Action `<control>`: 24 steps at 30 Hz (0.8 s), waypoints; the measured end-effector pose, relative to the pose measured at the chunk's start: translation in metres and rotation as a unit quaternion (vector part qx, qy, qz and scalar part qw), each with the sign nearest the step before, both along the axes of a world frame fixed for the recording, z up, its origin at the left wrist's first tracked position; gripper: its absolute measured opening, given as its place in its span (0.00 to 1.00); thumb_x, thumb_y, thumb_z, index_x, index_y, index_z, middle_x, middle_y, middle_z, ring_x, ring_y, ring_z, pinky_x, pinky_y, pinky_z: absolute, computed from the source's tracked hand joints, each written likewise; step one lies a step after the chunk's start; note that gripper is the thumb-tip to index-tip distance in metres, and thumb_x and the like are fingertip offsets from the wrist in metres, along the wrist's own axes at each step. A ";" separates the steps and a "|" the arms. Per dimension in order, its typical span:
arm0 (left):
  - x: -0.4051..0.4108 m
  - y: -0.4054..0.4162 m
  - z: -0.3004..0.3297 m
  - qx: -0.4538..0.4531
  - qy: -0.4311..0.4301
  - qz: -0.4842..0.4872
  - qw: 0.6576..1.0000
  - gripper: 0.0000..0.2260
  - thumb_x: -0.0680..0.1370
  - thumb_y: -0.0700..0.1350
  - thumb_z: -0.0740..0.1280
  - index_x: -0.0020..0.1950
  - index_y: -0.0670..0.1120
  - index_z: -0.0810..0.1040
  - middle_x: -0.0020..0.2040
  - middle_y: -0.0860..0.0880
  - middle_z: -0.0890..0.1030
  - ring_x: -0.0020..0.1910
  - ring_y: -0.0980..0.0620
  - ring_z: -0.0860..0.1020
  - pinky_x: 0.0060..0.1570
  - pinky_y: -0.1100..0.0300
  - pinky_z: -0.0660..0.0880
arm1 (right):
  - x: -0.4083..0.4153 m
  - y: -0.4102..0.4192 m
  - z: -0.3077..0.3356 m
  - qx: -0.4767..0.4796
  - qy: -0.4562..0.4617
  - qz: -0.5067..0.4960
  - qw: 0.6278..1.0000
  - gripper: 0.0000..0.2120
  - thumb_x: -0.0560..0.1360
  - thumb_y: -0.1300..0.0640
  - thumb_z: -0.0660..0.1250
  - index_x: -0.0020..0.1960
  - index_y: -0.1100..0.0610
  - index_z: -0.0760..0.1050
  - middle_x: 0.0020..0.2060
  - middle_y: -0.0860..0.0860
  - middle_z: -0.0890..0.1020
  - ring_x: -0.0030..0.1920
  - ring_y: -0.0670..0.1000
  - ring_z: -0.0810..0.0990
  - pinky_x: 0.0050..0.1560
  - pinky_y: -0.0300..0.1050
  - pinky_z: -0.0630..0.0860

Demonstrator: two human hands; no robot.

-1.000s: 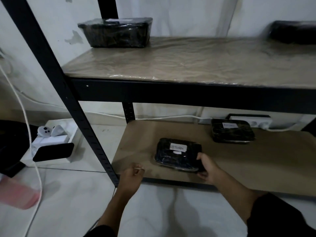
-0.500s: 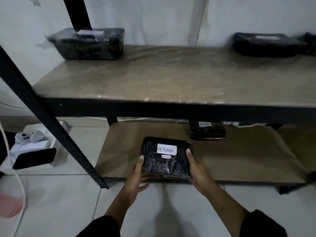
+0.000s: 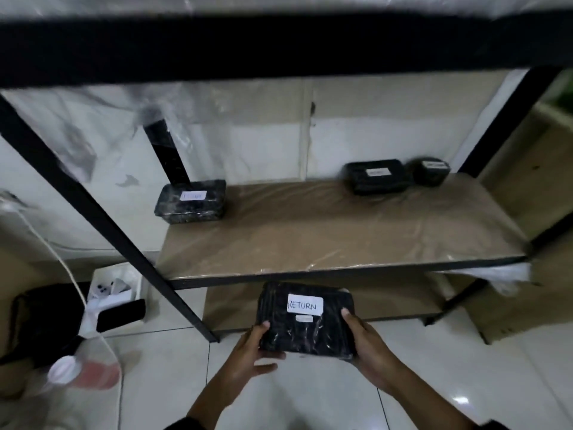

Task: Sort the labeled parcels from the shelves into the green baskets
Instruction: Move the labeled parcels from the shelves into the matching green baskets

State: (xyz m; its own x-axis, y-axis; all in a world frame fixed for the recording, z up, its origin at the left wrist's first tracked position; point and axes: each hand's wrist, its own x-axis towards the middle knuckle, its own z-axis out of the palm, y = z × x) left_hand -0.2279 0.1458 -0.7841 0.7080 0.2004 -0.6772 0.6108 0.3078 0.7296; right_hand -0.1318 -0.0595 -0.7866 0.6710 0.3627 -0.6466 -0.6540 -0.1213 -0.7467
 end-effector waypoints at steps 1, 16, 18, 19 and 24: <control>0.000 -0.002 0.015 0.000 -0.008 0.003 1.000 0.10 0.80 0.52 0.58 0.56 0.51 0.74 0.51 0.45 0.83 0.47 0.45 0.83 0.47 0.51 0.79 | -0.002 -0.002 0.016 0.007 0.000 -0.014 1.000 0.18 0.79 0.47 0.57 0.65 0.53 0.74 0.54 0.52 0.84 0.56 0.53 0.81 0.55 0.50 0.78; 0.030 -0.133 0.299 0.114 -0.202 -0.141 0.962 0.20 0.75 0.63 0.54 0.56 0.56 0.78 0.47 0.59 0.84 0.50 0.59 0.80 0.54 0.61 0.74 | -0.015 -0.129 0.293 -0.006 -0.185 -0.190 0.964 0.43 0.59 0.20 0.57 0.64 0.47 0.75 0.58 0.50 0.81 0.57 0.53 0.79 0.63 0.55 0.74; 0.036 -0.173 0.323 0.153 -0.221 -0.168 0.948 0.22 0.73 0.65 0.52 0.55 0.57 0.78 0.48 0.57 0.83 0.53 0.55 0.80 0.61 0.56 0.72 | -0.018 -0.172 0.323 0.003 -0.206 -0.189 0.960 0.34 0.68 0.25 0.55 0.61 0.46 0.76 0.56 0.51 0.82 0.56 0.53 0.81 0.61 0.54 0.76; 0.040 -0.198 0.330 0.158 -0.228 -0.182 0.944 0.23 0.72 0.67 0.52 0.55 0.58 0.78 0.51 0.54 0.83 0.56 0.53 0.79 0.65 0.52 0.69 | -0.020 -0.200 0.335 0.005 -0.213 -0.188 0.959 0.28 0.71 0.29 0.54 0.59 0.46 0.77 0.53 0.50 0.83 0.53 0.52 0.81 0.59 0.52 0.77; 0.051 -0.326 0.353 0.129 -0.241 -0.229 0.934 0.26 0.69 0.69 0.54 0.54 0.57 0.81 0.53 0.52 0.84 0.54 0.52 0.81 0.63 0.52 0.72 | -0.030 -0.336 0.365 -0.004 -0.188 -0.226 0.956 0.24 0.71 0.33 0.63 0.48 0.53 0.80 0.41 0.53 0.84 0.42 0.53 0.82 0.55 0.47 0.76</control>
